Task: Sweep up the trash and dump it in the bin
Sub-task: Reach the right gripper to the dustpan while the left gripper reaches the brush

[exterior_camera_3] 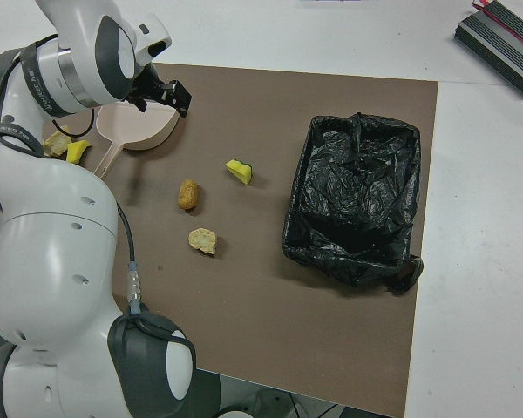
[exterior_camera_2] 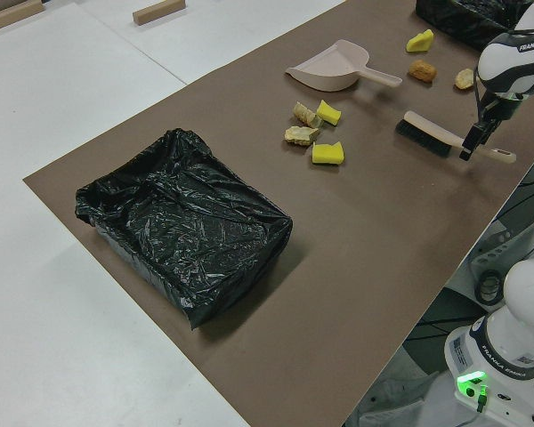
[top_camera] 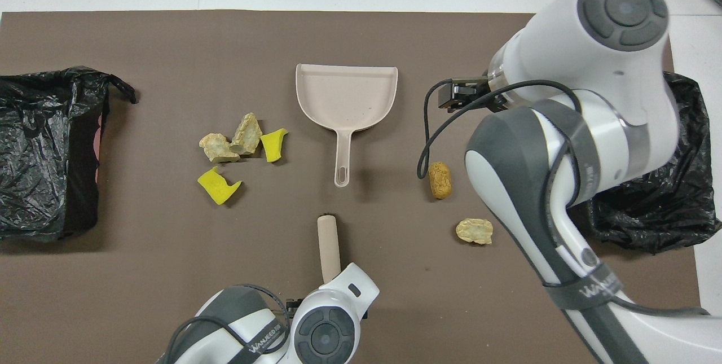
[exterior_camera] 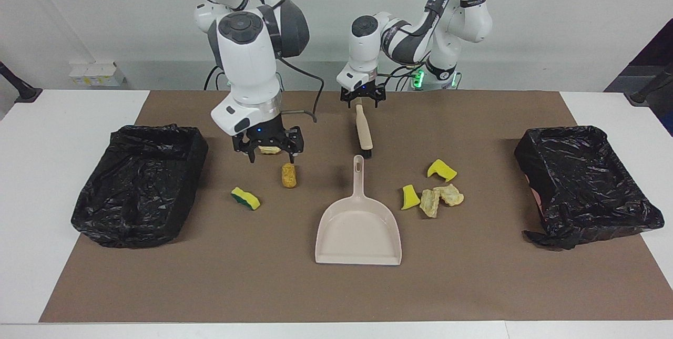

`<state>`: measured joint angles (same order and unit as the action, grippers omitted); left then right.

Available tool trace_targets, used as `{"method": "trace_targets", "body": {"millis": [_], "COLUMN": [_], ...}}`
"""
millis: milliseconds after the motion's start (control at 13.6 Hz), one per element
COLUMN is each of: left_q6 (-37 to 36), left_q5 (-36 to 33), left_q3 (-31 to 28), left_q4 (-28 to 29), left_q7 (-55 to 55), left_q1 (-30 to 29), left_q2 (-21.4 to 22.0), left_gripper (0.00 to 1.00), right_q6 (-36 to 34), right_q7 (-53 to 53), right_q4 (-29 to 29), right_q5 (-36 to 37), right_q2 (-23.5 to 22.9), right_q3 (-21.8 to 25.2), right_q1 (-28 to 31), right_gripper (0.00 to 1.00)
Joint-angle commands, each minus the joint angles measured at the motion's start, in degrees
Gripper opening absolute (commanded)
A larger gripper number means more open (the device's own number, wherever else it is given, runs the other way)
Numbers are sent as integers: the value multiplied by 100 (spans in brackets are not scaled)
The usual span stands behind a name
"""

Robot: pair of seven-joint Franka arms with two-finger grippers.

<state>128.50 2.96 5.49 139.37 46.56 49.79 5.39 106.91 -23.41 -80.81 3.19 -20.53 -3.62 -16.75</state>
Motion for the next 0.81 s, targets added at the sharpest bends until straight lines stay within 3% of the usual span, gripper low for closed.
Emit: {"method": "trace_targets", "body": {"millis": [0, 74, 294, 368, 441, 515, 735], "left_q6": [105, 78, -122, -394, -570, -633, -747], "left_q5": [82, 82, 82, 82, 82, 82, 82], "left_q3": [-118, -118, -144, -144, -144, -170, -188], "left_q4": [222, 196, 65, -41, -111, -138, -129], "left_q7": [29, 29, -15, -41, -68, -77, -103], "left_q1": [233, 233, 199, 181, 154, 154, 119], "left_q2": [217, 217, 191, 208, 226, 226, 235], "left_gripper": [100, 88, 71, 55, 33, 0, 0], "right_q6": [32, 32, 119, 233, 312, 356, 401], "right_q7": [-530, -741, -1164, -1331, -1446, -1482, -1675], "right_q4": [731, 933, 1251, 1252, 1260, 1313, 1489], "right_q5": [111, 137, 418, 436, 436, 436, 428], "right_q2": [-704, -941, -1443, -1514, -1559, -1664, -1919], "right_q3": [19, 36, 54, 54, 45, 45, 28], "right_q1": [-328, -503, -891, -979, -1032, -1102, -1261], "right_gripper": [100, 100, 100, 100, 100, 100, 100]}}
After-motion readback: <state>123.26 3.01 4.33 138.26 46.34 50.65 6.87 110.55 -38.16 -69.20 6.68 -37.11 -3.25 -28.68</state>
